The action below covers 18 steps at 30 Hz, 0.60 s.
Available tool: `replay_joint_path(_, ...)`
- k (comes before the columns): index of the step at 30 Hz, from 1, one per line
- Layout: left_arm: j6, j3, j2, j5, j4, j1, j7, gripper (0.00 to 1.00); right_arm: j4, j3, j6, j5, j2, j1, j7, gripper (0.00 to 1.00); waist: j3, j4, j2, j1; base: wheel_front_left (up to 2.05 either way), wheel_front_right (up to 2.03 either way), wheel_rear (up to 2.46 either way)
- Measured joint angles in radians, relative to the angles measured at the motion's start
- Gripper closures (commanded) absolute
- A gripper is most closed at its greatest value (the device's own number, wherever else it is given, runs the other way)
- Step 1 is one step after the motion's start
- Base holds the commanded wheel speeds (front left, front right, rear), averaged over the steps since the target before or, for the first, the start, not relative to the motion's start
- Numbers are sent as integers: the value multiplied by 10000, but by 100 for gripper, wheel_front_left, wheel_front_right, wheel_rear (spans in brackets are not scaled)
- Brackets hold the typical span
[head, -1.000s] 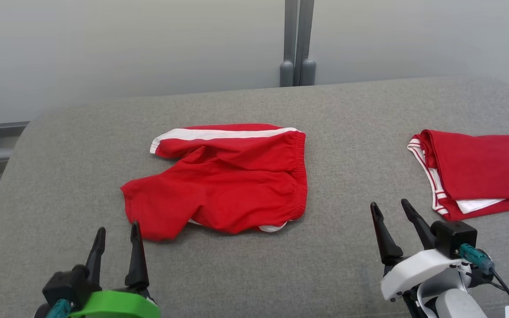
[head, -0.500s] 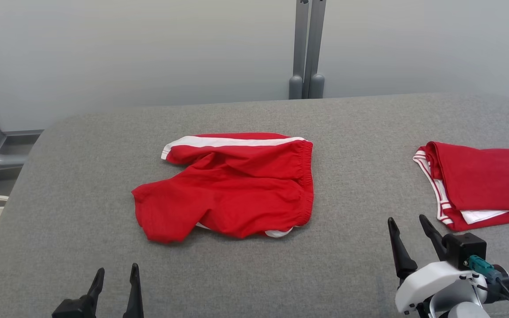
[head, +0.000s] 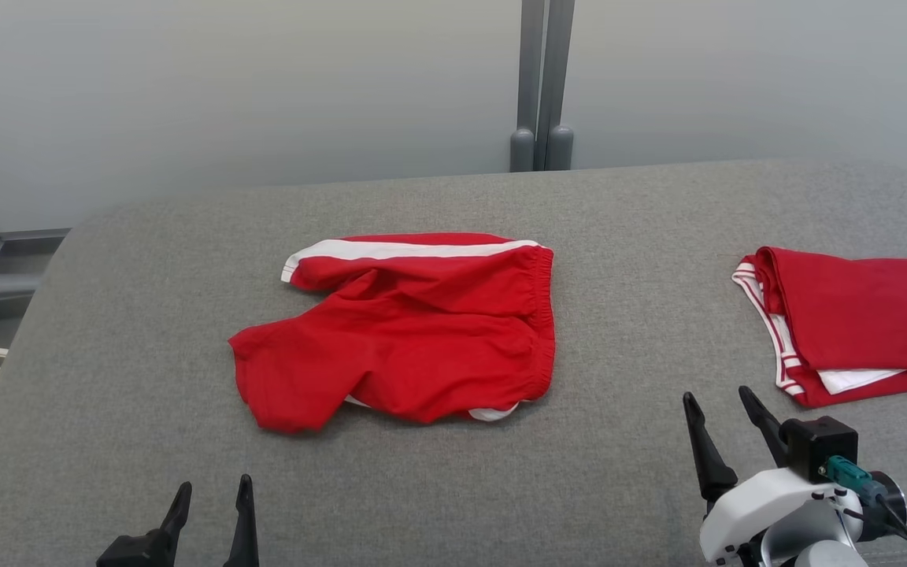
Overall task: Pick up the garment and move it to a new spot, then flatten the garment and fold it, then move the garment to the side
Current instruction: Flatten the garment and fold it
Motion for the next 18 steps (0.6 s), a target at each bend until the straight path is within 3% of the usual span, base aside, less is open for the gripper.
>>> replay_joint_path(11, -63, -67, 56, -98, -56, -396, 226, 0, -77, 96, 0, 73, 0, -197, 253, 0, 159, 4, 0, 0, 0, 0, 0)
replay_joint_path(18, -274, -472, 364, -2, 372, -2200, 1916, 0, 142, 339, 0, 284, 2, -1580, 2506, 0, 518, -4, 0, 0, 0, 0, 0)
